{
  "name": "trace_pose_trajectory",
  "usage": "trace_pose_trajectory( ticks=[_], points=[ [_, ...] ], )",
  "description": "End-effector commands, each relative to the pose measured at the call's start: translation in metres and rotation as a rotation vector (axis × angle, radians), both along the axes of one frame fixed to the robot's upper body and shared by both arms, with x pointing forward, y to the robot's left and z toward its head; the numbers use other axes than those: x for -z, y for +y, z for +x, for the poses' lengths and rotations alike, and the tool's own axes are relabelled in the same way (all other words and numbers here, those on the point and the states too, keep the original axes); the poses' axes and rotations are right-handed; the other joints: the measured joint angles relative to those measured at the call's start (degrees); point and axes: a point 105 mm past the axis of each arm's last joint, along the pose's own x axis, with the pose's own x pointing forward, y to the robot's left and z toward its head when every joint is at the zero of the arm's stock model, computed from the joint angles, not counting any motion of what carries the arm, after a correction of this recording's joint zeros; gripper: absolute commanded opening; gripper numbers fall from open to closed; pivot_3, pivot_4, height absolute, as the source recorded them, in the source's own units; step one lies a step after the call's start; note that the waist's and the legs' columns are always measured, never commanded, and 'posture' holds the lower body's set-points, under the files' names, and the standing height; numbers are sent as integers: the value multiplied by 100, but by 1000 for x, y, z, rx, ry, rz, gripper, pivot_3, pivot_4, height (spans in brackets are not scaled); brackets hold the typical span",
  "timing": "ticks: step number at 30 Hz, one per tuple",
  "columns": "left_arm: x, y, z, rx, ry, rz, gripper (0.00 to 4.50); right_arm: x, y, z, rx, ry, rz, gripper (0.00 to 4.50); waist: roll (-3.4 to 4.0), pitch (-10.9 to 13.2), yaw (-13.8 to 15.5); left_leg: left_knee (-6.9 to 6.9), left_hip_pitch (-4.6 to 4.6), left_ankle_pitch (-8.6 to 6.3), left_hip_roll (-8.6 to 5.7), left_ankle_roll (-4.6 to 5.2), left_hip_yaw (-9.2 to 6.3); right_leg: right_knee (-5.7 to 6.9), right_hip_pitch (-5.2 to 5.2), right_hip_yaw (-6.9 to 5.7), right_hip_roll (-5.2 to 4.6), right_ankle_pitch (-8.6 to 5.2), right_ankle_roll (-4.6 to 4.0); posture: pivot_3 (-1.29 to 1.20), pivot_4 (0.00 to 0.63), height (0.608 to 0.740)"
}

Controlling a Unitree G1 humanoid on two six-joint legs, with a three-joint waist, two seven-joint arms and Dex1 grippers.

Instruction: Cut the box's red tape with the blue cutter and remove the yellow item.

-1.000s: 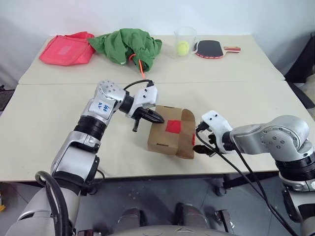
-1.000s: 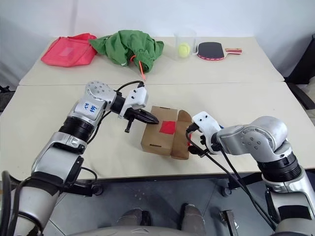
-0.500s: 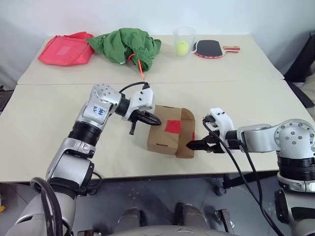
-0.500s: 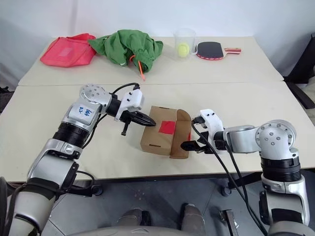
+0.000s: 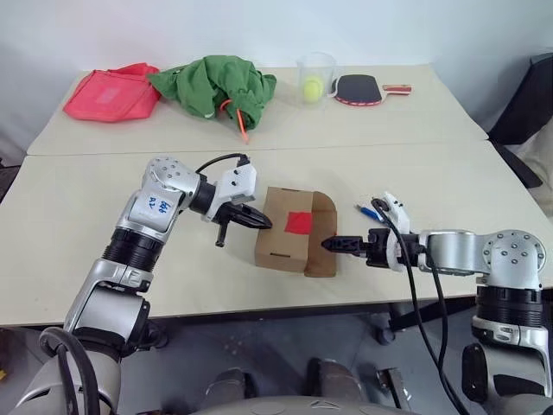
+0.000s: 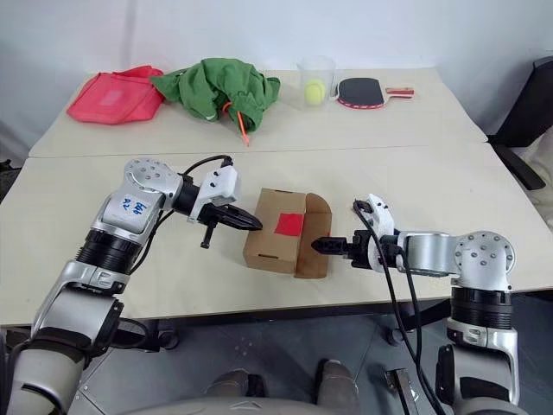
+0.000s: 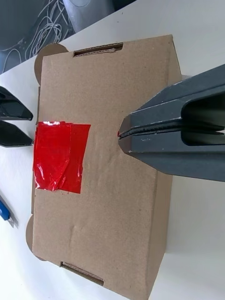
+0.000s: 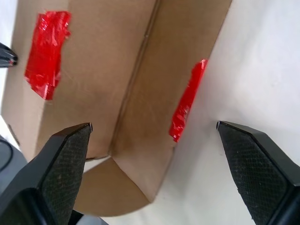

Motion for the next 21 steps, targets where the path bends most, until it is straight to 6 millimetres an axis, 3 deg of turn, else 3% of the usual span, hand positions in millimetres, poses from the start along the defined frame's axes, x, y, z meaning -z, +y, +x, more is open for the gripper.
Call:
trace_pose_trajectory(
  ticks=[1,12,15,21],
  points=[
    [21,0,-1,-2,52,71,0,3,13,0,-55,21,18,4462,0,0,-2,1,0,0,0,0,0,1,0,0,0,0,0,0,150,740],
    [17,-3,5,6,40,75,0,5,22,12,-72,34,21,4462,1,-1,-7,6,4,0,5,3,9,2,0,17,-1,0,0,0,150,740],
    [16,-3,7,6,36,76,0,5,21,13,-71,32,23,3851,2,-1,-6,7,5,1,7,6,13,2,0,25,-3,0,0,0,150,740],
    [16,-5,9,11,33,78,0,6,22,14,-72,25,24,1778,3,0,8,7,-1,1,5,9,14,1,-7,30,-6,0,0,0,150,740]
  ],
)
